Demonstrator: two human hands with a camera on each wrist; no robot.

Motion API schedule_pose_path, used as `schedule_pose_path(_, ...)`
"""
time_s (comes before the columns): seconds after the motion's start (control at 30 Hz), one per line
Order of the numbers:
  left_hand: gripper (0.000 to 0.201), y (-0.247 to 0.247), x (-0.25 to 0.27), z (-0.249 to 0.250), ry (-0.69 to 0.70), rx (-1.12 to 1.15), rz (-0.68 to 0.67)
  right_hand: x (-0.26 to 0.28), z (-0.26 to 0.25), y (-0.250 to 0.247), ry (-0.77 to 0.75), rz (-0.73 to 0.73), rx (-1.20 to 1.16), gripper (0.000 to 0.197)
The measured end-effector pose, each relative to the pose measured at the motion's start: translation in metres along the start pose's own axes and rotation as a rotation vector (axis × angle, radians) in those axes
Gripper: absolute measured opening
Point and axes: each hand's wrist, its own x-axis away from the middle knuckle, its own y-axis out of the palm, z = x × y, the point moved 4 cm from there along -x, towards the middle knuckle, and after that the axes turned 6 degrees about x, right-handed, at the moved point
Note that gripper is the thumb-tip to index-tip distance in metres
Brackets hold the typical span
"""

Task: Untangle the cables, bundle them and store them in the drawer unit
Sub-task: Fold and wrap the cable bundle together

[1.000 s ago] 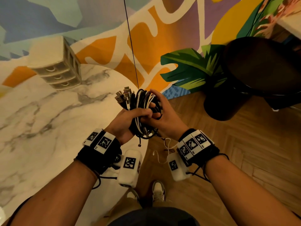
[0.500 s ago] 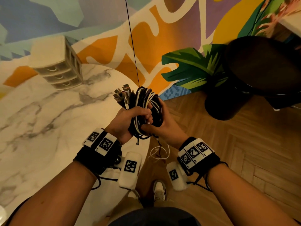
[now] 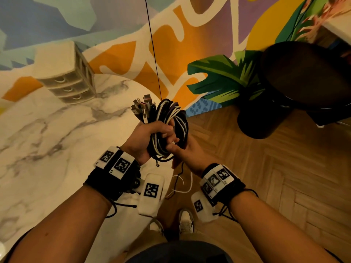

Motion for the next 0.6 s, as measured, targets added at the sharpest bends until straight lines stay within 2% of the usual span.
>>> schedule_pose_path(0.07, 0.01, -0.003, 0.001, 0.007, 0.014, 0.013, -0.025, 0.008, -0.001, 0.009, 0.089, -0.243, -0.001, 0.028)
schedule_pose_path(0.13, 0.017, -0.007, 0.001, 0.017, 0.042, 0.01, -0.076, 0.015, 0.002, 0.01, 0.167, -0.377, 0.122, 0.017)
schedule_pose_path(0.23, 0.027, -0.003, 0.002, 0.021, 0.019, -0.028, -0.207, 0.005, 0.01, 0.005, 0.173, -0.303, 0.389, 0.009)
schedule_pose_path(0.33, 0.031, 0.001, 0.01, 0.017, -0.06, -0.137, -0.323, -0.006, 0.002, 0.009, 0.034, -0.252, 0.549, 0.006)
schedule_pose_path(0.4, 0.024, 0.004, 0.017, 0.015, -0.132, -0.264, -0.378, -0.01, 0.001, 0.002, 0.071, -0.278, 0.665, 0.013)
schedule_pose_path(0.47, 0.022, 0.007, 0.025, 0.014, -0.196, -0.425, -0.393, -0.013, 0.001, -0.015, 0.164, -0.254, 0.883, 0.021)
schedule_pose_path(0.53, 0.017, 0.009, 0.031, 0.01, -0.28, -0.61, -0.393, -0.02, 0.0, -0.029, 0.142, -0.254, 1.04, 0.007)
schedule_pose_path(0.6, 0.026, 0.007, 0.033, -0.001, -0.353, -0.792, -0.437, -0.028, -0.006, -0.041, 0.109, -0.19, 1.11, 0.015)
